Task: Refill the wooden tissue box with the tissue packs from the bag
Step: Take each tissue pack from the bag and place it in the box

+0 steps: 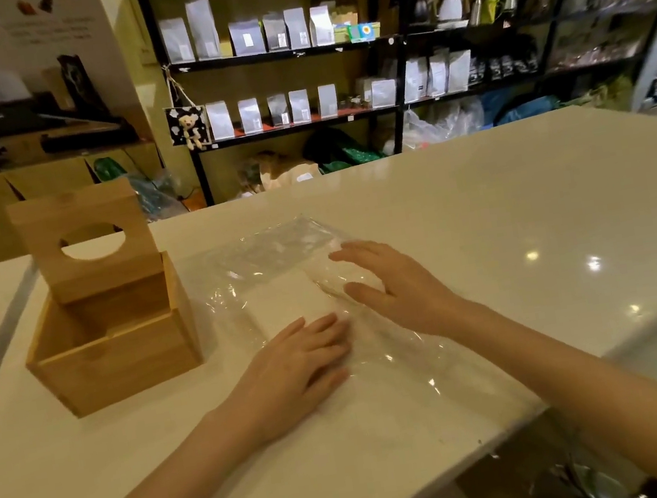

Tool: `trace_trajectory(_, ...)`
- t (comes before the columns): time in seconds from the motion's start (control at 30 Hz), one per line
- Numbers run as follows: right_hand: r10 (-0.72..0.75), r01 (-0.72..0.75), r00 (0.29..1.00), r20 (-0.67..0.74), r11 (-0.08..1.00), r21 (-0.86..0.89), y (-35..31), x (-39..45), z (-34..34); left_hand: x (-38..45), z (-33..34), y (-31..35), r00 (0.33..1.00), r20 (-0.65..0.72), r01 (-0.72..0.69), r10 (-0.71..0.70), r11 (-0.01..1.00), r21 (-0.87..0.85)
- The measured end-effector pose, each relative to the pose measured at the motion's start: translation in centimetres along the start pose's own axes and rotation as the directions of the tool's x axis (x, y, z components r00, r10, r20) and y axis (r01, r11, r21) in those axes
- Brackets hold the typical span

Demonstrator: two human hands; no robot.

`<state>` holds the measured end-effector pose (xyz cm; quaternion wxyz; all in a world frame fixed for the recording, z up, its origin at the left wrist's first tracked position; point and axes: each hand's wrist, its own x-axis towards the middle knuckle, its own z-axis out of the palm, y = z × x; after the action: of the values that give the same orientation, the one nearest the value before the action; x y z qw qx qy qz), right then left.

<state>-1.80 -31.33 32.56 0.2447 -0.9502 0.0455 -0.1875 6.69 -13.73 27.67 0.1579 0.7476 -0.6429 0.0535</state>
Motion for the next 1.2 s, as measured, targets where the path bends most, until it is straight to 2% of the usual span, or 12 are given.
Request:
trace_trajectory(0.1,0.059,-0.053,0.998,-0.031,0.987,0.155,-0.7,-3.2,-1.4,0.0,0.5,-0.2,0.997,-0.075,-0.003,0.001,0.999,-0.038)
trace_trajectory(0.2,0.072,-0.079,0.997,0.037,0.967,0.241,-1.0,-6.0,-1.8,0.0,0.7,-0.2,0.985,-0.161,0.040,-0.065,0.987,-0.157)
trace_trajectory(0.27,0.004,-0.026,0.994,0.110,0.981,0.194,-0.8,-7.5,-1.5,0.0,0.5,0.0,0.967,-0.240,0.041,-0.082,0.984,-0.173)
trace_trajectory(0.37,-0.120,0.126,0.961,0.250,0.992,-0.007,0.0,-8.2,0.0,0.2,-0.3,0.6,0.925,-0.373,0.018,-0.077,0.987,-0.159)
trace_trajectory(0.5,-0.143,0.201,0.927,0.346,0.970,-0.139,-0.6,-6.8,2.0,0.2,-1.0,1.0,0.878,-0.474,-0.034,-0.066,0.979,-0.199)
trace_trajectory(0.57,-0.138,0.212,0.928,0.347,0.960,-0.184,-1.1,-5.6,2.8,0.2,-1.8,0.8,0.893,-0.419,0.019,-0.163,0.945,-0.327)
trace_trajectory(0.63,-0.139,0.222,0.933,0.333,0.949,-0.226,-1.5,-4.2,3.6,0.5,-2.5,0.1,0.888,-0.336,0.158,-0.314,0.894,-0.418)
trace_trajectory(0.73,-0.156,0.229,0.939,0.305,0.948,-0.219,-2.4,-2.7,4.5,1.5,-3.2,-2.0,0.781,-0.185,0.458,-0.596,0.748,-0.480)
trace_trajectory(0.77,-0.144,0.217,0.940,0.310,0.952,-0.214,-2.6,-2.3,4.7,1.8,-3.3,-2.5,0.746,-0.150,0.523,-0.649,0.710,-0.471)
trace_trajectory(0.97,-0.069,0.206,0.929,0.364,0.912,-0.354,-2.9,-1.4,6.6,1.5,-2.1,-3.6,0.701,0.029,0.653,-0.713,0.625,-0.427)
trace_trajectory(1.07,-0.063,0.195,0.929,0.364,0.921,-0.338,-2.8,-1.7,6.3,1.3,-1.7,-3.7,0.710,0.096,0.682,-0.698,0.646,-0.342)
trace_trajectory(1.2,-0.050,0.146,0.937,0.346,0.955,-0.259,-2.7,-3.3,5.4,1.3,-1.8,-3.5,0.733,0.100,0.678,-0.673,0.708,-0.198)
